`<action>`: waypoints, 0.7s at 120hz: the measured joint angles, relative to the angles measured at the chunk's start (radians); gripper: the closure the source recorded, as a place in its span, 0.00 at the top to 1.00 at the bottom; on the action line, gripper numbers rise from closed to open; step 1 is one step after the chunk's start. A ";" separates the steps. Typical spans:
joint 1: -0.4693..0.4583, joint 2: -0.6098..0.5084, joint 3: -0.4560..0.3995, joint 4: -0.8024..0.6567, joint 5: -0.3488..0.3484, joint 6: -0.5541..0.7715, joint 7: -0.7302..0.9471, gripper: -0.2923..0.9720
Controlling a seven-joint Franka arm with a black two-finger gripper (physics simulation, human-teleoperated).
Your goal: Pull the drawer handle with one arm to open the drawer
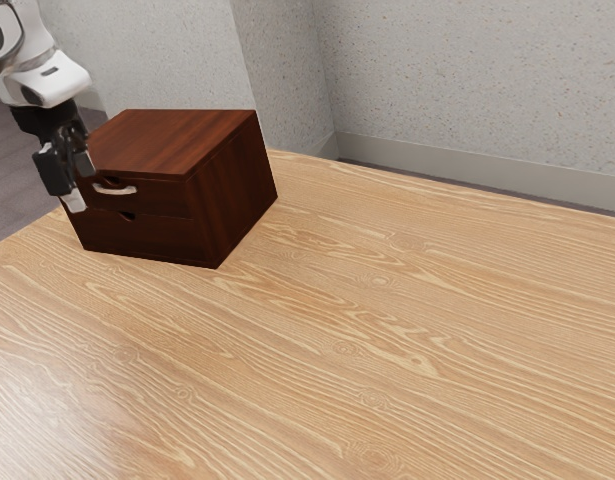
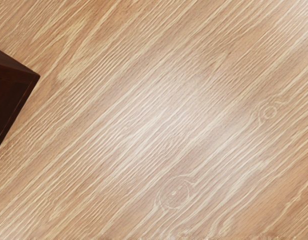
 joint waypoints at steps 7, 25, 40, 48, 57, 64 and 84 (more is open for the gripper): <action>0.027 0.030 -0.002 0.009 -0.003 0.015 0.063 0.77; 0.129 0.078 -0.046 0.016 -0.007 0.079 0.231 0.77; 0.247 0.111 -0.137 0.016 -0.008 0.139 0.364 0.77; 0.290 0.125 -0.178 0.016 -0.009 0.169 0.428 0.77; 0.337 0.145 -0.215 0.016 -0.023 0.206 0.494 0.76; 0.366 0.162 -0.229 0.016 -0.051 0.237 0.546 0.75; 0.408 0.190 -0.263 0.017 -0.088 0.322 0.674 0.66</action>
